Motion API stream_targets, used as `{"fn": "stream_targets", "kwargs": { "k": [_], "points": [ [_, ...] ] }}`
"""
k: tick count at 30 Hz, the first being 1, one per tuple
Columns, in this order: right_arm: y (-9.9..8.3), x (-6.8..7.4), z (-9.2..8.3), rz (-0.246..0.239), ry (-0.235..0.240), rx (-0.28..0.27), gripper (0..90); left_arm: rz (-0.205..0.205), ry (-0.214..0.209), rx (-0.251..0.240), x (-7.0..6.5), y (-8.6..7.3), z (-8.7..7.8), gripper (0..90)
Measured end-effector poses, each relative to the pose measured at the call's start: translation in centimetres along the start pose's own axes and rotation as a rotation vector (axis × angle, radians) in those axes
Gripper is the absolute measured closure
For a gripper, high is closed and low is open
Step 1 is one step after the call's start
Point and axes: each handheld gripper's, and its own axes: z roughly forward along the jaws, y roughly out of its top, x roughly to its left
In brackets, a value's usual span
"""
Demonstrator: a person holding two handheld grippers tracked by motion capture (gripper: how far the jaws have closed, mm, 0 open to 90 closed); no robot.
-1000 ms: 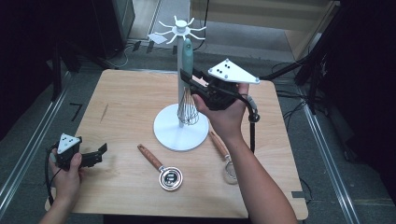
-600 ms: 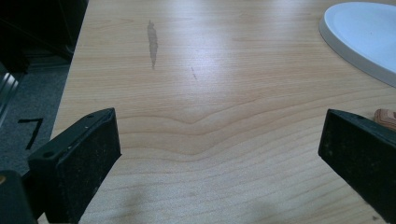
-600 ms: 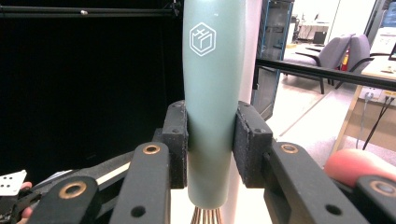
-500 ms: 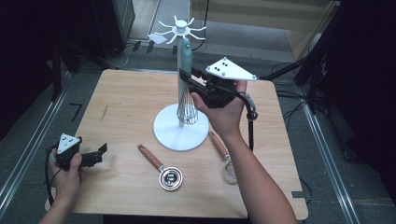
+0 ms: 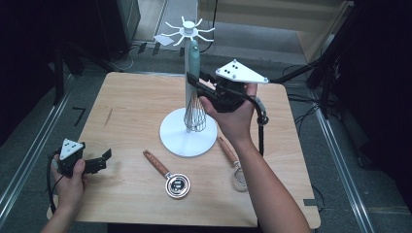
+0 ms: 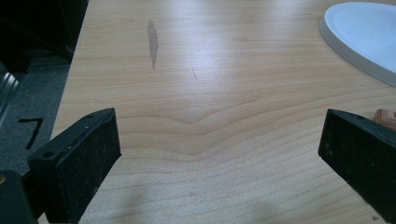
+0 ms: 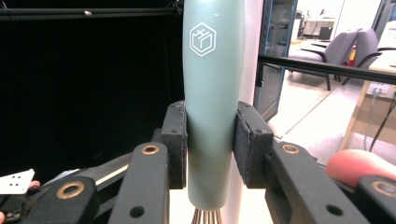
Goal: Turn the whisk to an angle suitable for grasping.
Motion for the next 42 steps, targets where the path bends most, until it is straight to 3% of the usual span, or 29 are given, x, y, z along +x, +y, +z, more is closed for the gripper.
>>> {"fn": "stream_targets", "kwargs": {
  "k": [3, 7, 11, 17, 23, 33, 36, 42],
  "points": [
    [0.0, -0.3, -0.1, -0.009, 0.009, -0.020, 61.8, -0.001, 0.000, -0.001, 0.0, 0.0, 0.0, 0.0],
    [0.2, -1.0, -0.8, 0.013, 0.012, -0.062, 61.2, -0.001, -0.001, 0.002, 0.0, 0.0, 0.0, 0.0],
    [0.5, -1.1, -1.5, 0.013, -0.001, -0.100, 72.0, 0.001, 0.000, 0.000, 0.0, 0.0, 0.0, 0.0],
    [0.9, -1.7, -1.4, 0.020, -0.063, -0.103, 90.0, 0.001, 0.000, 0.000, -0.1, 0.0, 0.0, 0.0],
    [1.7, -2.3, -1.0, 0.004, -0.095, -0.127, 90.0, 0.001, 0.000, 0.001, 0.0, 0.0, 0.0, 0.0],
    [3.2, -3.4, -0.5, 0.033, -0.131, -0.176, 90.0, -0.002, -0.003, -0.003, 0.0, 0.0, 0.0, 0.0],
    [3.9, -3.4, -0.8, 0.033, -0.124, -0.207, 90.0, -0.003, -0.003, -0.004, 0.0, 0.0, 0.0, 0.0],
    [4.2, -3.0, -1.1, 0.015, -0.105, -0.217, 90.0, 0.001, -0.002, 0.000, 0.0, 0.0, 0.0, 0.0]
  ]
}}
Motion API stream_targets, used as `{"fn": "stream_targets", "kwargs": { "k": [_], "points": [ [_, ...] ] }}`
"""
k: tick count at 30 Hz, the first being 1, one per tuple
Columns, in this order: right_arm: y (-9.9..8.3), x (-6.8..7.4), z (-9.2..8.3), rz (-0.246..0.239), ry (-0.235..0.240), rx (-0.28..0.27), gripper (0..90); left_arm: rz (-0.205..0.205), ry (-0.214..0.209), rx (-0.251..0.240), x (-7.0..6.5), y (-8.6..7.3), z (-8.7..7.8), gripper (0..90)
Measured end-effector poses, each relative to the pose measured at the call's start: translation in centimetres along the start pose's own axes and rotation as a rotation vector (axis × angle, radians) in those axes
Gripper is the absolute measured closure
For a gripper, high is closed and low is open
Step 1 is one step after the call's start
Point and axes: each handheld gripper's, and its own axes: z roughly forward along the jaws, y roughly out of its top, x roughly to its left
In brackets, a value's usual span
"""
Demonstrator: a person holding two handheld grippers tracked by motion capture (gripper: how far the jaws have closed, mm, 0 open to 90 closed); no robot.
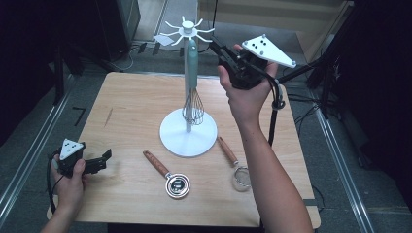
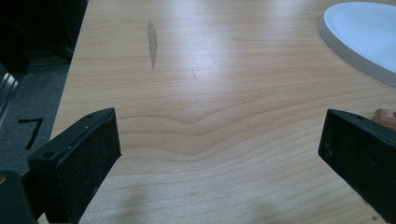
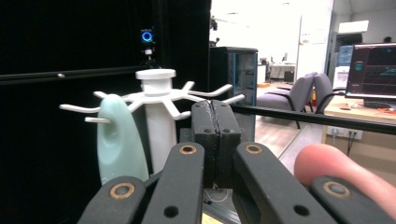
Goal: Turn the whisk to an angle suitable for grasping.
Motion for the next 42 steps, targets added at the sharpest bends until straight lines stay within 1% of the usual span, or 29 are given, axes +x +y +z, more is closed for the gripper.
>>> {"fn": "stream_targets", "kwargs": {
  "k": [6, 14, 20, 22, 23, 27, 30, 33, 39, 41, 42],
  "points": [
    [-0.2, 0.9, -0.3, -0.007, 0.024, 0.003, 90.0, -0.001, 0.000, -0.002, 0.0, 0.0, 0.0, 0.0],
    [-0.5, 2.2, -0.3, -0.047, 0.046, 0.014, 90.0, -0.001, 0.000, -0.001, 0.0, 0.0, 0.0, 0.0],
    [-0.6, 2.7, -0.4, -0.057, 0.062, 0.018, 90.0, 0.001, -0.001, 0.000, 0.0, 0.0, 0.0, 0.0],
    [-0.6, 2.8, -0.5, -0.056, 0.080, 0.013, 90.0, 0.000, -0.001, 0.000, 0.0, 0.0, 0.0, 0.0],
    [-0.6, 2.8, -0.5, -0.065, 0.083, 0.008, 90.0, 0.000, 0.000, 0.000, 0.0, 0.0, 0.0, 0.0],
    [-0.5, 2.9, -0.6, -0.068, 0.084, 0.011, 90.0, 0.002, 0.000, 0.001, 0.0, 0.0, 0.0, 0.0],
    [-0.8, 2.8, -0.7, -0.062, 0.083, 0.032, 90.0, -0.004, -0.002, -0.005, 0.0, 0.0, 0.0, 0.0],
    [-1.4, 2.4, -1.0, -0.073, 0.086, 0.050, 84.4, -0.005, -0.002, -0.005, 0.0, 0.0, 0.0, 0.0],
    [-2.9, 1.4, -1.9, -0.084, 0.072, 0.121, 72.4, -0.001, 0.000, 0.001, 0.0, 0.0, 0.0, 0.0],
    [-3.4, 1.3, -2.2, -0.096, 0.060, 0.144, 69.8, -0.001, 0.001, 0.001, 0.0, 0.0, 0.0, 0.0],
    [-3.7, 1.1, -2.3, -0.099, 0.062, 0.154, 68.2, -0.001, 0.002, 0.000, 0.0, 0.0, 0.0, 0.0]
  ]
}}
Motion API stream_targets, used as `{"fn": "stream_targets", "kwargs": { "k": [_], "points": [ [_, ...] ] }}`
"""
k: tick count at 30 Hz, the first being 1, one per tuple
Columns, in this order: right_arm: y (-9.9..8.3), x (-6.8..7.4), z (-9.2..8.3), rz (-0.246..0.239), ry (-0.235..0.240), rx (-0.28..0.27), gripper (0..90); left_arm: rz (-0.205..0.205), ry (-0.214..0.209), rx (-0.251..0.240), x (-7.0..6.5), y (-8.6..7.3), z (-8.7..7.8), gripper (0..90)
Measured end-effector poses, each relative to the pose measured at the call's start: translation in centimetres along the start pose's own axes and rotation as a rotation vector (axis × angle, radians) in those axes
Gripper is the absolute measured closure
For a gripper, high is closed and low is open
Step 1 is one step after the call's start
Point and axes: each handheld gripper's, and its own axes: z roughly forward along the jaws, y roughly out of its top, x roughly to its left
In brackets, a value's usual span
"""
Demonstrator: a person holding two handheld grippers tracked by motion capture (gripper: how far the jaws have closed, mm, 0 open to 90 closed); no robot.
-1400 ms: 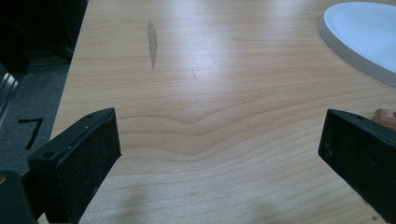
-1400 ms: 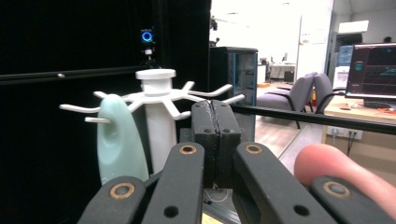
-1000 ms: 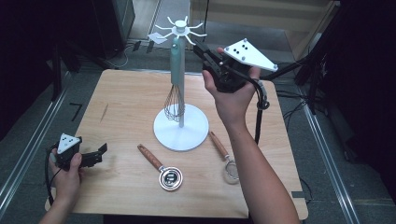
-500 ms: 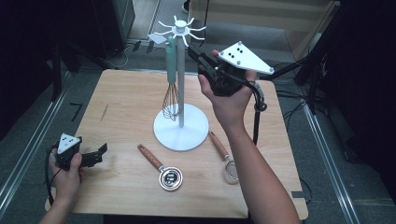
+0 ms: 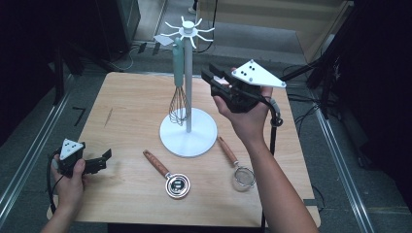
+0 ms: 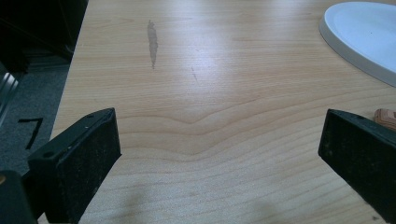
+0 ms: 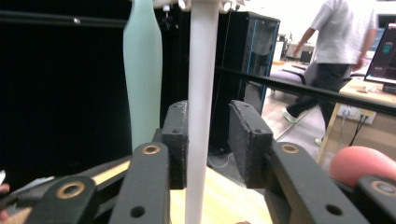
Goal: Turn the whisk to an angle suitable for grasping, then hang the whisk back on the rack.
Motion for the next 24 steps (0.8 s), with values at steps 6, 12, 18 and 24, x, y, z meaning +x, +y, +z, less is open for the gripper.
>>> {"fn": "stream_targets", "kwargs": {
  "k": [6, 12, 18, 24],
  "points": [
    [-1.7, -0.2, -0.4, -0.002, 0.007, 0.072, 58.1, 0.000, 0.001, 0.000, 0.0, 0.0, 0.0, 0.0],
    [-4.1, -0.6, -0.6, -0.010, -0.012, 0.165, 53.2, 0.000, 0.001, -0.001, 0.0, 0.0, 0.0, 0.0],
    [-6.4, -1.7, -0.8, 0.025, -0.027, 0.243, 52.3, -0.001, 0.001, -0.003, 0.0, 0.0, 0.0, 0.0],
    [-8.4, -2.8, -1.2, 0.069, -0.037, 0.335, 51.8, 0.002, 0.002, 0.001, 0.0, 0.0, 0.0, 0.0]
  ]
}}
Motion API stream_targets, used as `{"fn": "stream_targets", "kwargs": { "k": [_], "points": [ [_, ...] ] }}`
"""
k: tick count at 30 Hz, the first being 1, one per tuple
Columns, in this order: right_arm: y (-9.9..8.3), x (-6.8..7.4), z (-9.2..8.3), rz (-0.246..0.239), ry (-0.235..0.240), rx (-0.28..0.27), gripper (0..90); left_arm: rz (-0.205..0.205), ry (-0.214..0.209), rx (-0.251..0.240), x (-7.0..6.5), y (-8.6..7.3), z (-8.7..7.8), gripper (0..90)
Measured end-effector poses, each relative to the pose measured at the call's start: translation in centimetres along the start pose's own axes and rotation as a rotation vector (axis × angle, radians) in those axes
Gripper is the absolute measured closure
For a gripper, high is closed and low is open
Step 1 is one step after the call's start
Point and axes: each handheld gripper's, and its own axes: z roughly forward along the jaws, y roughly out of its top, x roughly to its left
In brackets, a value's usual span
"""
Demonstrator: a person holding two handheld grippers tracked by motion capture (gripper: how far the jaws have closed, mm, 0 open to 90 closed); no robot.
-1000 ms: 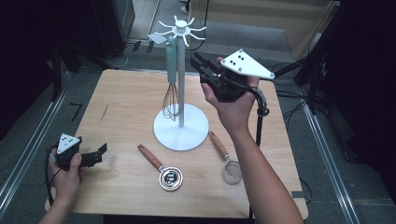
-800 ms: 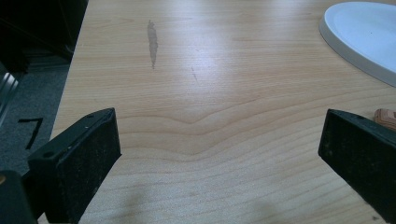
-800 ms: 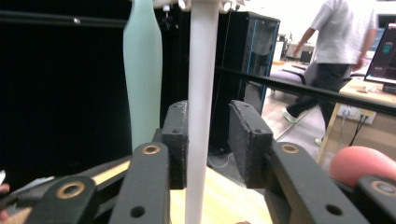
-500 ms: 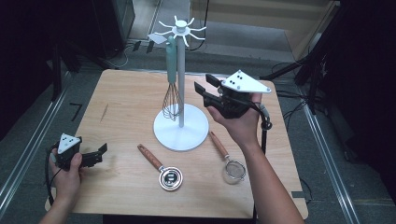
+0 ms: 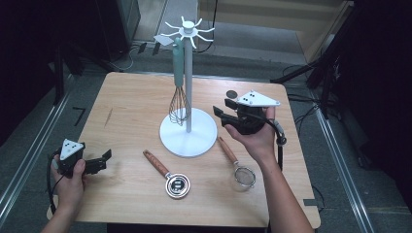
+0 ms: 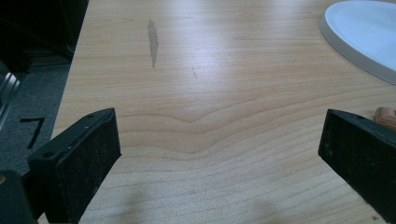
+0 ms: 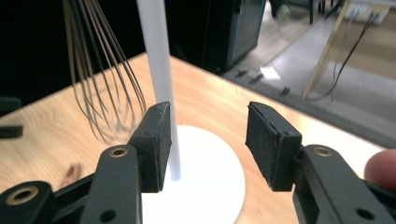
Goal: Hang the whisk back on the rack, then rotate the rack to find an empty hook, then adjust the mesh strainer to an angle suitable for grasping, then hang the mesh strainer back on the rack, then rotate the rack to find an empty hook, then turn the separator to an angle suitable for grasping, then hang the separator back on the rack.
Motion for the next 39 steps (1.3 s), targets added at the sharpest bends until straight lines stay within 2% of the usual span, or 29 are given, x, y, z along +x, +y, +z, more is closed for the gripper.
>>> {"fn": "stream_targets", "kwargs": {
  "k": [3, 4, 9, 11, 13, 18, 23, 39],
  "points": [
    [-0.9, -0.7, 0.2, 0.019, -0.010, 0.042, 51.8, 0.000, 0.000, 0.002, 0.0, 0.0, 0.0, 0.0],
    [-1.4, -1.1, 0.3, 0.040, -0.015, 0.072, 51.9, 0.002, 0.001, 0.004, -0.1, 0.0, 0.0, 0.0],
    [-2.2, -1.7, 0.6, 0.064, -0.023, 0.107, 51.9, 0.001, 0.001, 0.001, 0.0, 0.0, 0.0, 0.0],
    [-2.8, -2.1, 0.8, 0.061, -0.044, 0.142, 52.2, 0.004, 0.002, 0.001, 0.0, 0.0, 0.0, 0.0],
    [-3.0, -2.2, 0.9, 0.068, -0.044, 0.154, 52.1, 0.002, 0.003, 0.000, -0.1, 0.0, 0.0, 0.0],
    [-4.1, -2.8, 1.5, 0.088, -0.046, 0.244, 52.2, 0.000, 0.003, 0.000, 0.0, 0.0, 0.0, 0.0],
    [-4.6, -3.3, 2.0, 0.099, -0.058, 0.310, 52.2, -0.001, 0.001, -0.001, 0.0, 0.0, 0.0, 0.0],
    [-6.2, -3.9, 3.8, 0.118, -0.060, 0.440, 52.3, -0.005, -0.003, -0.005, 0.0, 0.0, 0.0, 0.0]
  ]
}}
